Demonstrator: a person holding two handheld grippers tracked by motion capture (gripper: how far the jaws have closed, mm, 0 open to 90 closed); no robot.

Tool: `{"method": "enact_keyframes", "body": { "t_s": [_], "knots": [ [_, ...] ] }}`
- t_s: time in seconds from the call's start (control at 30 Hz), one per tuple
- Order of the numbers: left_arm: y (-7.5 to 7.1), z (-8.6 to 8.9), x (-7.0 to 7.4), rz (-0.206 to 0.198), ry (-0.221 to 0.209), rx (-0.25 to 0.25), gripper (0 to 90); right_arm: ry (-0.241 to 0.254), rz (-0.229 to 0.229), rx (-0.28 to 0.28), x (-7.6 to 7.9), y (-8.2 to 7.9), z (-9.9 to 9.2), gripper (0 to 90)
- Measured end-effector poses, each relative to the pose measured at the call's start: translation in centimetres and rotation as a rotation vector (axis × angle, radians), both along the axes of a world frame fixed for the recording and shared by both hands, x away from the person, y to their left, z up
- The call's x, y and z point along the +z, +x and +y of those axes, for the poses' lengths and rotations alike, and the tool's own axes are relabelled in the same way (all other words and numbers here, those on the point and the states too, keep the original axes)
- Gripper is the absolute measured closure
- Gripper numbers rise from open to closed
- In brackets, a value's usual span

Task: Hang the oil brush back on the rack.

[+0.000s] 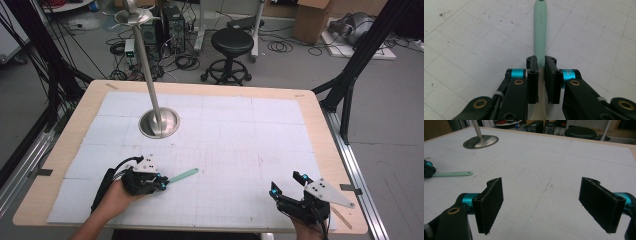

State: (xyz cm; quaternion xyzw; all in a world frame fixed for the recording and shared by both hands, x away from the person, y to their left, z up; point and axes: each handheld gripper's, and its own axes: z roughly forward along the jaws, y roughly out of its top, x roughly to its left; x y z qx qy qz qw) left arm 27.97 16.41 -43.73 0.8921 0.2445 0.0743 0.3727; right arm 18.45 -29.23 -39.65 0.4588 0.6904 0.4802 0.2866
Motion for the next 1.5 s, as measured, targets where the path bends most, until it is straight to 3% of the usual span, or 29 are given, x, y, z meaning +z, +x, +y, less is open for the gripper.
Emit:
{"method": "enact_keyframes", "body": {
  "t_s": [0.33, 0.53, 0.63, 0.87, 0.93, 1.03, 1.2, 1.5],
  "knots": [
    [0.2, 0.3, -0.1, 0.023, -0.033, 0.018, 82.0, 0.006, -0.005, -0.003, 0.0, 0.0, -0.2, 18.5],
    [-0.1, 0.5, 0.2, 0.029, -0.085, 0.010, 82.0, 0.009, -0.005, -0.004, 0.0, -0.1, -0.3, 18.4],
    [-0.4, 0.7, 0.5, 0.024, -0.122, 0.005, 82.0, 0.011, -0.005, 0.000, 0.1, -0.1, -0.3, 18.4],
    [-1.0, 1.4, 1.7, 0.023, -0.272, -0.010, 81.9, 0.020, -0.012, 0.015, 0.1, -0.1, -0.3, 18.4],
    [-1.2, 1.5, 1.9, 0.018, -0.288, -0.019, 81.9, 0.027, -0.015, 0.023, 0.1, -0.1, -0.2, 18.4],
    [-1.5, 1.6, 2.1, 0.011, -0.302, -0.031, 81.9, 0.034, -0.019, 0.042, 0.2, -0.1, -0.1, 18.4],
    [-2.2, 1.8, 2.7, 0.000, -0.363, -0.057, 81.9, 0.047, -0.027, 0.097, 0.3, -0.1, 0.4, 18.4],
    [-3.4, 1.9, 3.4, -0.017, -0.431, -0.093, 81.8, 0.103, -0.046, 0.259, 0.8, 0.2, 2.3, 18.5]
  ]
}}
